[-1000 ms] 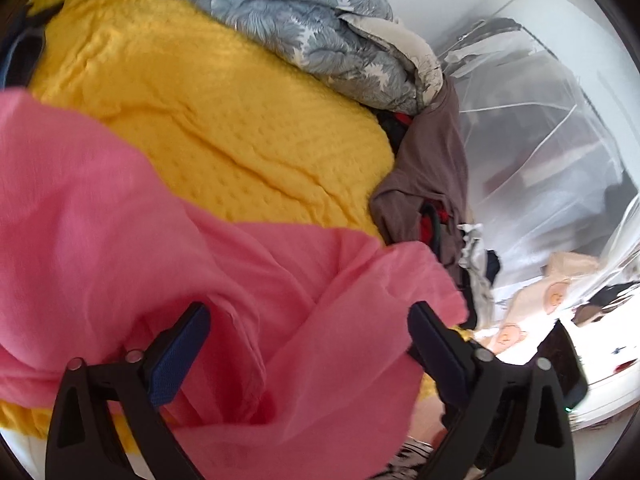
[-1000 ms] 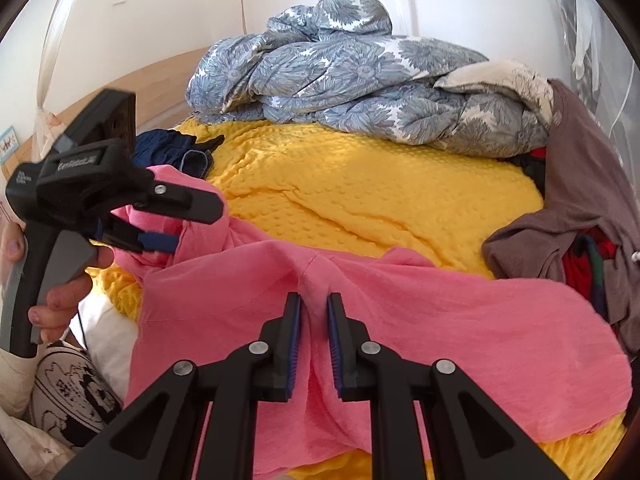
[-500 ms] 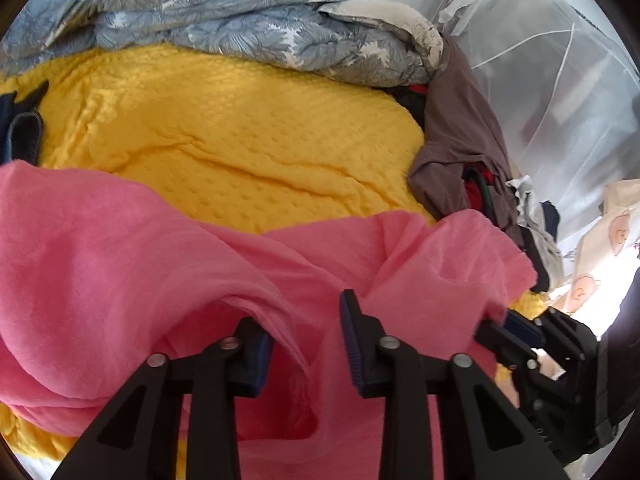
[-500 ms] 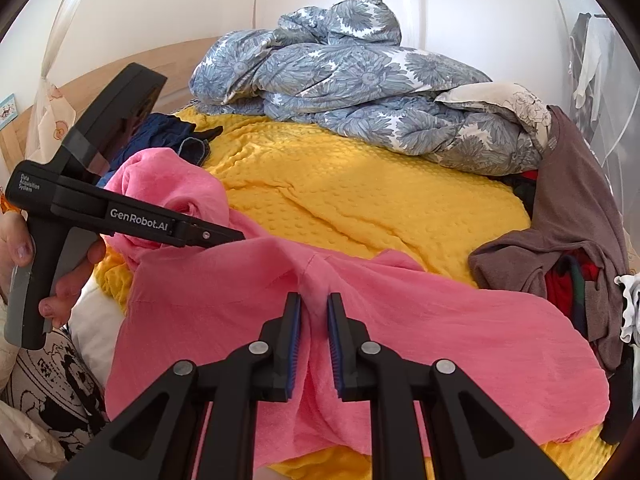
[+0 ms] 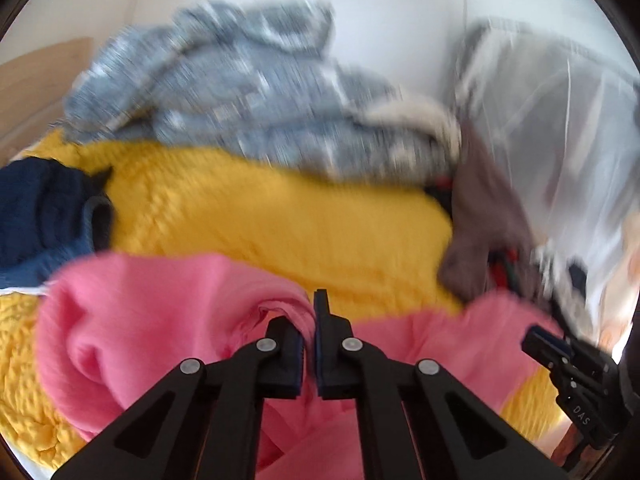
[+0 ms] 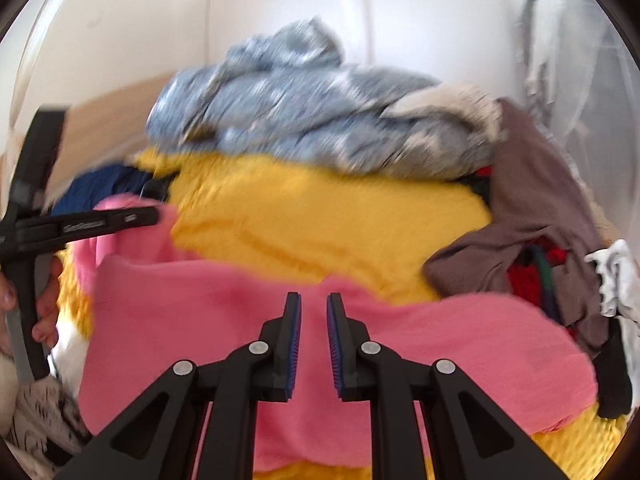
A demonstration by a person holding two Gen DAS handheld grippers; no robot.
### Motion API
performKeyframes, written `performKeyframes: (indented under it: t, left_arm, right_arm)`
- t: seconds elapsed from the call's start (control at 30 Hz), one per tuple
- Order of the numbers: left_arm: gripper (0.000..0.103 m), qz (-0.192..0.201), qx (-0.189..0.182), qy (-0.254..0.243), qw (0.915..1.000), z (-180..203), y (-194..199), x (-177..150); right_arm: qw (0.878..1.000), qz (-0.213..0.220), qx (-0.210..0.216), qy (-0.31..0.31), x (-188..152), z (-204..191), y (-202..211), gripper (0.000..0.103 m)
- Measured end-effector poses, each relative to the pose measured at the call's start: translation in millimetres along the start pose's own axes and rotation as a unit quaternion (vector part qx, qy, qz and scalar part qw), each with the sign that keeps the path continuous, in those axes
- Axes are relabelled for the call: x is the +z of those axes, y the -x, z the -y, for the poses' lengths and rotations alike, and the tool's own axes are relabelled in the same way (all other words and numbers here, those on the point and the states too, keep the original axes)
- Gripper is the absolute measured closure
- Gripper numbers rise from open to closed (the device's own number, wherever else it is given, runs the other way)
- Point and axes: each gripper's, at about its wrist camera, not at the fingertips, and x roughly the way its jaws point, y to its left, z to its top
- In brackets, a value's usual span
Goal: Fold clothes
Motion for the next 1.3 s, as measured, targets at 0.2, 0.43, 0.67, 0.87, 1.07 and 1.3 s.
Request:
performKeyframes:
  t: [0.2, 0.43, 0.67, 0.87, 1.07, 1.3]
  left_arm:
    - [0.099, 0.052, 0.001, 0.054, 0.9972, -33, 26, 16]
    - [0.099, 0.071, 0.002, 0.065, 0.9954, -48, 38, 13]
    - [0.099, 0.101, 0.003, 0.084, 0.9914, -56, 52, 12]
    - [0.099, 0.107, 0.003, 0.087, 0.9905, -60, 58, 14]
    - [0.099, 0.102, 0.012, 0.091, 0.9905, -67, 57, 12]
    - [0.099, 0.099, 0.007, 0.112, 0.9888, -79, 58, 12]
  right_arm:
    - [0.993, 0.029, 0.073, -0.085, 11, 29, 12, 0.088]
    - [0.981, -0.068, 0.183, -0.003, -4, -39, -9, 0.042]
    - [0.964, -0.081, 0.214, 0.136, -25, -124, 1, 0.03]
    - [0.95, -0.105, 0.171, 0.241, -55, -169, -15, 0.066]
    - [0.977, -0.105, 0.119, 0.14, -35, -120, -33, 0.1]
    - [0.99, -0.002, 0.098, -0.103, -5, -6, -5, 0.1]
